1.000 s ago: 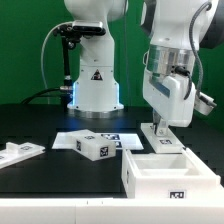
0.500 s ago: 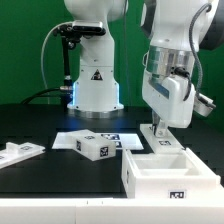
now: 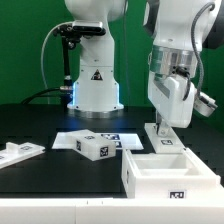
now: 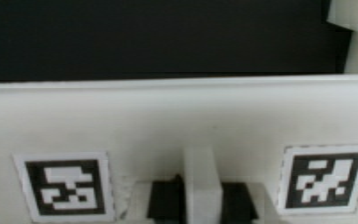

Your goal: Assemble cabinet

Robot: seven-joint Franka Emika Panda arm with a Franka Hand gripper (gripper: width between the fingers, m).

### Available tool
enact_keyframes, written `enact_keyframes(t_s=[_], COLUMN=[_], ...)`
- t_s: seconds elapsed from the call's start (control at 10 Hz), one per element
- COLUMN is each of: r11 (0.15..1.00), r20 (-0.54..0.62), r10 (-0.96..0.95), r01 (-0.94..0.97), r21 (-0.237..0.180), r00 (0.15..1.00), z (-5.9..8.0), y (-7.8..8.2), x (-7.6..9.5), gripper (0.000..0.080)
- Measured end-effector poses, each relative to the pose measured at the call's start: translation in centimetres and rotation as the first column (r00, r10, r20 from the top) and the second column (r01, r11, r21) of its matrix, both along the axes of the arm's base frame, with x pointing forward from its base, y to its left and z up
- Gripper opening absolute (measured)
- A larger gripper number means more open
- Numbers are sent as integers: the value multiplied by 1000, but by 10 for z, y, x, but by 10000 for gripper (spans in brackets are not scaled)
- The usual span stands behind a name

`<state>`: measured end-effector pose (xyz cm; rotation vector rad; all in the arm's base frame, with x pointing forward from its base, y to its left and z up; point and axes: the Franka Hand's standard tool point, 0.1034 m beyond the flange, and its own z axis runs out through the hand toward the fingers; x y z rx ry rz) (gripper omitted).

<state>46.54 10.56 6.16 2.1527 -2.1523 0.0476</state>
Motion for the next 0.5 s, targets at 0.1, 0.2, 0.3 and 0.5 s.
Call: enact_keyframes(t_s=[0.1, 0.2, 0.3, 0.5], r11=[1000, 1000, 1000, 1000], r20=[-1, -1, 4, 9], r10=[6, 13, 11, 6], r01=[-6, -13, -11, -6], r21=[0, 1, 1, 2], r00=[1000, 1000, 1000, 1000], z=[0, 0, 2, 3], y=[2, 3, 1, -1], x=[-1, 0, 3, 6], gripper=[64, 64, 64, 64])
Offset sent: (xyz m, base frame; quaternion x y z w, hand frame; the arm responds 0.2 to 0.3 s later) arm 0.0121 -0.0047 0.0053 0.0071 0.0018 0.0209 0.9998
